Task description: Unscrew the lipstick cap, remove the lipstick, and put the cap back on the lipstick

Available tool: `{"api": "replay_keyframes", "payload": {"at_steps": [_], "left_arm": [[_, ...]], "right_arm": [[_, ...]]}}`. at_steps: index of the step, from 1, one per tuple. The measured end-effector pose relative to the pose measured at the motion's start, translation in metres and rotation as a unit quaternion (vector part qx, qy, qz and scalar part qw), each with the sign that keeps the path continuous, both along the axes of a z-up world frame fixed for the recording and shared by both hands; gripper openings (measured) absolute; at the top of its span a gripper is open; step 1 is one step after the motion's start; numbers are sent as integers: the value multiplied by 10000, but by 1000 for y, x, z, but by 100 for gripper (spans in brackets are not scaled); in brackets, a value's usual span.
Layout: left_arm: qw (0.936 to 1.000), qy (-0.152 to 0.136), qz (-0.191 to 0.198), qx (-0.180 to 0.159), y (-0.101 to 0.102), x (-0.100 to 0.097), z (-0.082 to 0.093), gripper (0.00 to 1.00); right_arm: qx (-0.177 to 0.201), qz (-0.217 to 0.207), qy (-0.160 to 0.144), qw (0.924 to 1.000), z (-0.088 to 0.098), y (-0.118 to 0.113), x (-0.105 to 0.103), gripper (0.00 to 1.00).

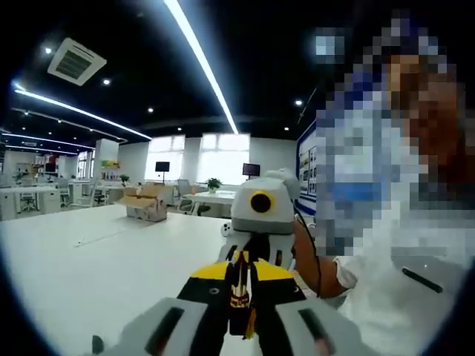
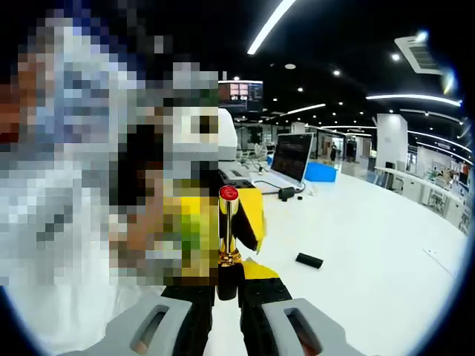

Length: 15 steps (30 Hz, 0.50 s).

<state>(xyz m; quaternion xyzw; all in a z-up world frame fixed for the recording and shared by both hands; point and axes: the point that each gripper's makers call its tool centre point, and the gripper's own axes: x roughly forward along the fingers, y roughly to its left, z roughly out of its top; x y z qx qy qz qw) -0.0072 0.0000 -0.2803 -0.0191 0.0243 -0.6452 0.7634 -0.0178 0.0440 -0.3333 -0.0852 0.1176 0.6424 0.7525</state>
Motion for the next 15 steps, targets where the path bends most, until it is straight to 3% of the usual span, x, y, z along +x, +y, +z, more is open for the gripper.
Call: {"api": "replay_keyframes", "payload": {"at_steps": [15], "left_arm": [[9999,-134,59,54,1,0,0,9]], "right_arm": [[9,-11,16,10000,0,1,-1,11]]}}
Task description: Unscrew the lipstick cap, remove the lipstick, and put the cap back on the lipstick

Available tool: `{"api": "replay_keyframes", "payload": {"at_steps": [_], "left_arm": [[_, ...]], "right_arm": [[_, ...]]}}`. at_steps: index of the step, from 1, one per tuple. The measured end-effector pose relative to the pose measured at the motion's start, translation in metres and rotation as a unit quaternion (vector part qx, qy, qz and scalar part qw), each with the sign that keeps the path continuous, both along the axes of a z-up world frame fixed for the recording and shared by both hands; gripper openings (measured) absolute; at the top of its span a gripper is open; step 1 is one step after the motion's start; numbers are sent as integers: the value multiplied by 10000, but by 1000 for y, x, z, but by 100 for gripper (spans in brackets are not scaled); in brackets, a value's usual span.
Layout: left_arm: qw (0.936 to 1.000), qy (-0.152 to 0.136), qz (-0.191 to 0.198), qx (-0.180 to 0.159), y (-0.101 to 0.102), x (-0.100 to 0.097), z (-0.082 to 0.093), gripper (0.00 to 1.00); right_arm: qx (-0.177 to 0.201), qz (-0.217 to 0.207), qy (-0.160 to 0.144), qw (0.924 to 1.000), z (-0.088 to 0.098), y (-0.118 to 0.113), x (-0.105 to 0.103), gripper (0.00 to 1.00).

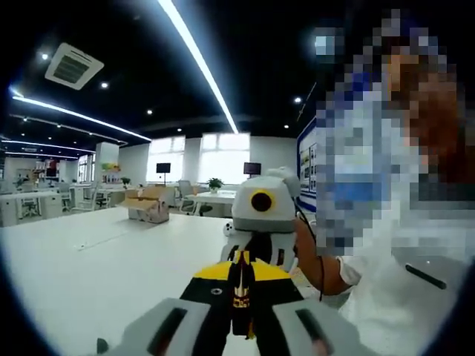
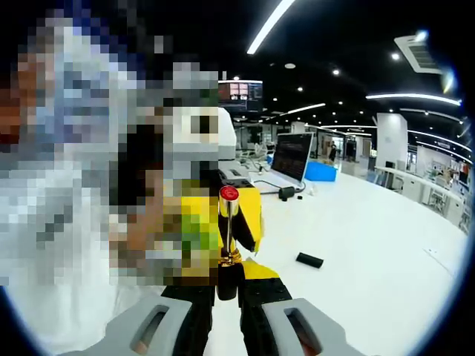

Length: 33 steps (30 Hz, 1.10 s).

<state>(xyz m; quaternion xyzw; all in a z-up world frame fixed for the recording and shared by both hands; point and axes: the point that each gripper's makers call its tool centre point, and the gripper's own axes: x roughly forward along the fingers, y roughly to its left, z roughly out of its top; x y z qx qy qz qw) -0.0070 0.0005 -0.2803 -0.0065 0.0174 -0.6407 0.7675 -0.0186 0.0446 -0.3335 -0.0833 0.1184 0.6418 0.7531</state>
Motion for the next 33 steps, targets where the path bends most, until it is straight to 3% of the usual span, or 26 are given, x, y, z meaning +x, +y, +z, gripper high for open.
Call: {"api": "replay_keyframes", "payload": {"at_steps": [24,33], "left_arm": [[9985,-240,482,129,3,13,1,9],[9961,-340,794,165,8,22,3,9]], "right_arm": [[-41,-484,-134,9987,-4,6,4,11],[-19,-812,-255,9964,2,6,25,11]]}}
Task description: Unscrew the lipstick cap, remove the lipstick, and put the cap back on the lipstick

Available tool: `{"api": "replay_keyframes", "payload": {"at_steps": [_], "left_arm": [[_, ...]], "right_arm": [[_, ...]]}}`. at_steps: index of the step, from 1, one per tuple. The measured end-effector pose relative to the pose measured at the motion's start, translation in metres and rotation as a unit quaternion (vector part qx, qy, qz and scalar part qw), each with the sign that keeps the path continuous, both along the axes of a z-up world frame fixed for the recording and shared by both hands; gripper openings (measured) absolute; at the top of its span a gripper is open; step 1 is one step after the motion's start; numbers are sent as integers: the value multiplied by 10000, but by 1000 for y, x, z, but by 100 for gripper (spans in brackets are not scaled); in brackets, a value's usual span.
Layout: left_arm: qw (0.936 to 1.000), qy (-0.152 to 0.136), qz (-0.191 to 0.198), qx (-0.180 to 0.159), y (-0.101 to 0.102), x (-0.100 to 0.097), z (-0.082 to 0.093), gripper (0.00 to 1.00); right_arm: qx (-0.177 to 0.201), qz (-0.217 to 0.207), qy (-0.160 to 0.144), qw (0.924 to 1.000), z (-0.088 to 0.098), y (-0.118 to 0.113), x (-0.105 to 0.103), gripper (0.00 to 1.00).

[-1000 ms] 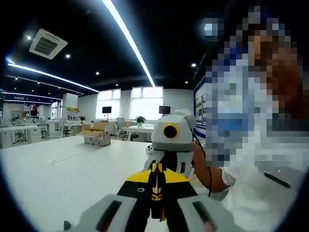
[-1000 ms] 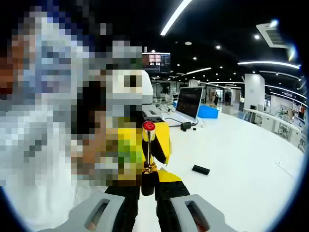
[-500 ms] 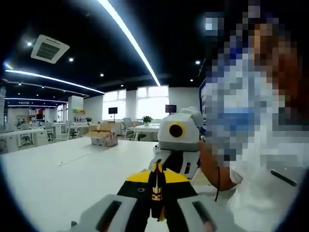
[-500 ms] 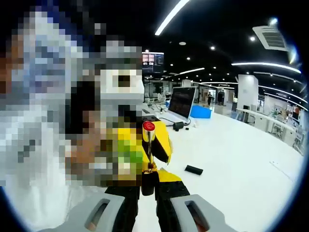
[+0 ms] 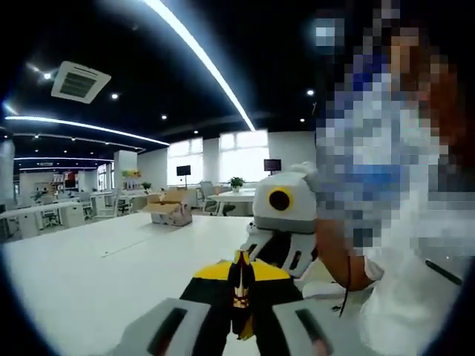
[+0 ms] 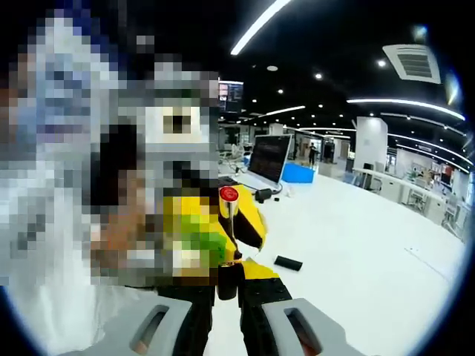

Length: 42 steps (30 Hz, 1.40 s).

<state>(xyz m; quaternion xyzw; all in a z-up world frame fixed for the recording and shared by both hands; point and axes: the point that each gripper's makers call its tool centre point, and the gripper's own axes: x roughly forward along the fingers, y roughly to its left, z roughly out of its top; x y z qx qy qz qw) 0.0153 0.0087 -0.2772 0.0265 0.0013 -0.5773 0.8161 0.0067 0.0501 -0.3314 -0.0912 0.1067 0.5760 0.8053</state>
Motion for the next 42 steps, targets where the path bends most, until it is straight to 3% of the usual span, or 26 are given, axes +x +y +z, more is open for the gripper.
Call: {"api": "replay_keyframes", "payload": {"at_steps": [13,22,25,29,34,36,42], "left_arm": [[9984,-203,526,-23,4,11,5,9],[9994,-41,350,-60,3,8,3,9],[9995,-17,302,-78,2,6,3,9],[9995,102,140,-250,2,2,8,9],[9995,114,158,-240,5,3,9,9],[9996,134,128,-220,6,3,8,9],[9996,161,149,-182,8,6,7,9]], "right_arm": [[156,-404,-110,9990,7,1,16,11],[117,-267,-65,9996,4,1,10,11],[77,-162,-216,9996,4,0,8,12],[-11,46,-190,9998,-1,2,1,19],[215,239,-44,9995,6,3,-6,21],[214,272,-29,9994,7,1,-7,25],[221,213,-70,9995,11,-6,-4,25]]}}
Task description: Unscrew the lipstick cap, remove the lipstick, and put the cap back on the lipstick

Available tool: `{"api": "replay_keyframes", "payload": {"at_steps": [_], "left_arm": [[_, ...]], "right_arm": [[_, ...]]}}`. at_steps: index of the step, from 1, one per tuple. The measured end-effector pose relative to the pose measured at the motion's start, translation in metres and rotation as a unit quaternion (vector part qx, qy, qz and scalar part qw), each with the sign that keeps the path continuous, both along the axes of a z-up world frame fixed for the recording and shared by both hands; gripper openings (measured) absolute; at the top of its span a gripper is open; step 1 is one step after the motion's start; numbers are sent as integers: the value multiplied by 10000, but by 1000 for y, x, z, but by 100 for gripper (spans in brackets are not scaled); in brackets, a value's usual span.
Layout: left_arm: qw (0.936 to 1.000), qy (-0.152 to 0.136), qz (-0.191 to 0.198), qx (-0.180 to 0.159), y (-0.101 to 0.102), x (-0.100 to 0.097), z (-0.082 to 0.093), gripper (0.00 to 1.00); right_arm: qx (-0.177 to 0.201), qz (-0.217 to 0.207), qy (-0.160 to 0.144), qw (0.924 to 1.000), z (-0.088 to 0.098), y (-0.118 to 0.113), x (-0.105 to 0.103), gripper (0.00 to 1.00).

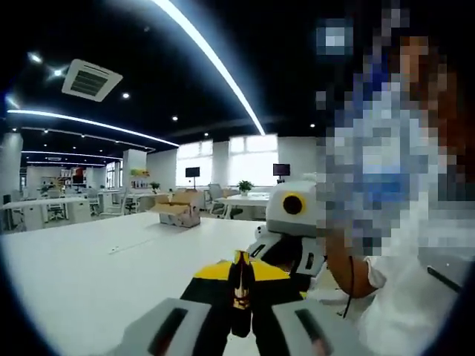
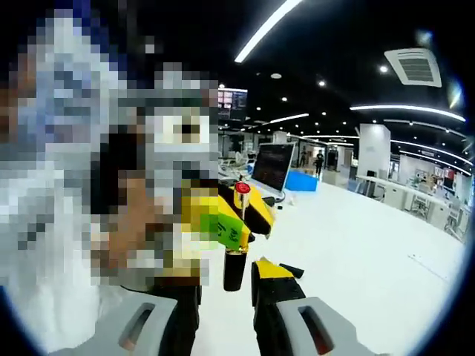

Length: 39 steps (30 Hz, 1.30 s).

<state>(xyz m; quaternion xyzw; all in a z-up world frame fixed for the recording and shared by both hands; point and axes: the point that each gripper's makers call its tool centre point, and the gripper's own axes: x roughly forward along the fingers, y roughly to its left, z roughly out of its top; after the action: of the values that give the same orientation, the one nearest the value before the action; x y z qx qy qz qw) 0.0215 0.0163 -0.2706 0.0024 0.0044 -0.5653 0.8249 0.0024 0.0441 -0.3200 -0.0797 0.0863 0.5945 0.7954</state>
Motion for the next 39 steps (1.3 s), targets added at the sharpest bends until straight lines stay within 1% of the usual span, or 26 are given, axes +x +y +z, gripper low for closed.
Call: {"api": "replay_keyframes", "payload": {"at_steps": [4,9,13,17,18,22,27,31,35,39], "left_arm": [[10000,19,-4,-9,0,1,0,9],[10000,53,-23,-25,-1,1,0,9],[9998,114,-127,-95,-2,-2,2,9],[9998,126,-164,-49,-3,-4,-1,9],[9998,133,-168,-46,-3,-4,-1,9],[9996,184,-214,-90,-4,-5,-1,9],[9993,229,-248,-136,-5,-6,0,9],[9993,242,-249,-143,-5,-6,0,9],[9992,257,-264,-167,-4,-6,0,9],[9986,361,-306,-222,-4,-6,-1,9]], "right_arm": [[38,-18,-15,10000,2,-2,-1,25],[238,43,69,9997,6,0,-8,22],[223,37,101,9997,6,-1,-6,20],[313,9,140,9994,10,-3,-2,18],[343,-2,151,9993,10,-2,-4,17],[421,-7,212,9989,13,-3,-1,15],[399,39,244,9989,11,-1,-1,14],[396,56,246,9989,10,0,-4,10],[390,50,254,9989,11,0,-4,10],[395,57,340,9986,11,0,-3,10]]}}
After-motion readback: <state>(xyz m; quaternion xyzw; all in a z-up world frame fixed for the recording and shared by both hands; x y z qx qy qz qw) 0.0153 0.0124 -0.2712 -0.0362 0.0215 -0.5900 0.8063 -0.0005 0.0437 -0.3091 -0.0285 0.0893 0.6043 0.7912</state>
